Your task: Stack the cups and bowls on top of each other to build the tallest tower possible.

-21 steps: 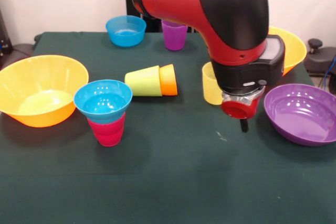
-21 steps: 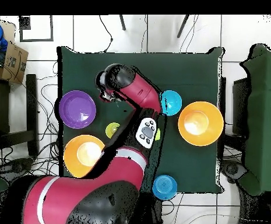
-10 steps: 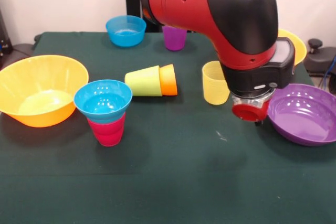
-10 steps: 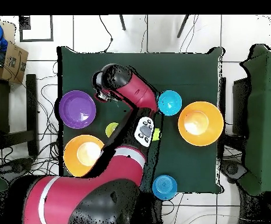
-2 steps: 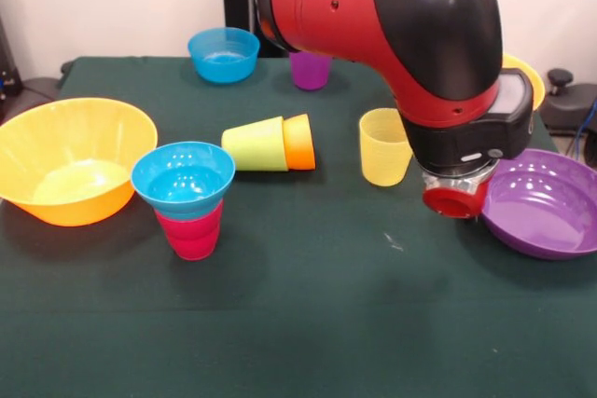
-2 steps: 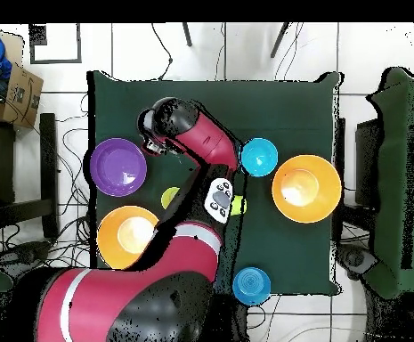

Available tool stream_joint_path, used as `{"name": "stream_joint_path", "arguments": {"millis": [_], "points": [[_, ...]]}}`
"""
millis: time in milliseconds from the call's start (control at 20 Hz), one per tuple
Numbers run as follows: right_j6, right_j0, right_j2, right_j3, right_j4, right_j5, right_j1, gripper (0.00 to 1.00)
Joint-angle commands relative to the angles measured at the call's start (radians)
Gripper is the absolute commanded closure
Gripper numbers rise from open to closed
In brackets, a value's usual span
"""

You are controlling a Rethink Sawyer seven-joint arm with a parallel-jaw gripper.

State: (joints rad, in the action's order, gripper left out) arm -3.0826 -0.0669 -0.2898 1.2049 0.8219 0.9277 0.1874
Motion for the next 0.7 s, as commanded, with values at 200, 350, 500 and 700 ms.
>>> {"name": "stream_joint_path", "arguments": {"millis": [200,350,500,700], "points": [[-0.067,0.013,0.135,0.073,0.022,-0.109,0.009,0.0],[-0.043,0.008,0.147,0.121,0.034,-0.14,0.03,0.0],[-0.039,0.0,0.158,0.163,0.046,-0.157,0.052,0.0],[-0.02,-0.005,0.182,0.231,0.06,-0.189,0.086,0.0]]}}
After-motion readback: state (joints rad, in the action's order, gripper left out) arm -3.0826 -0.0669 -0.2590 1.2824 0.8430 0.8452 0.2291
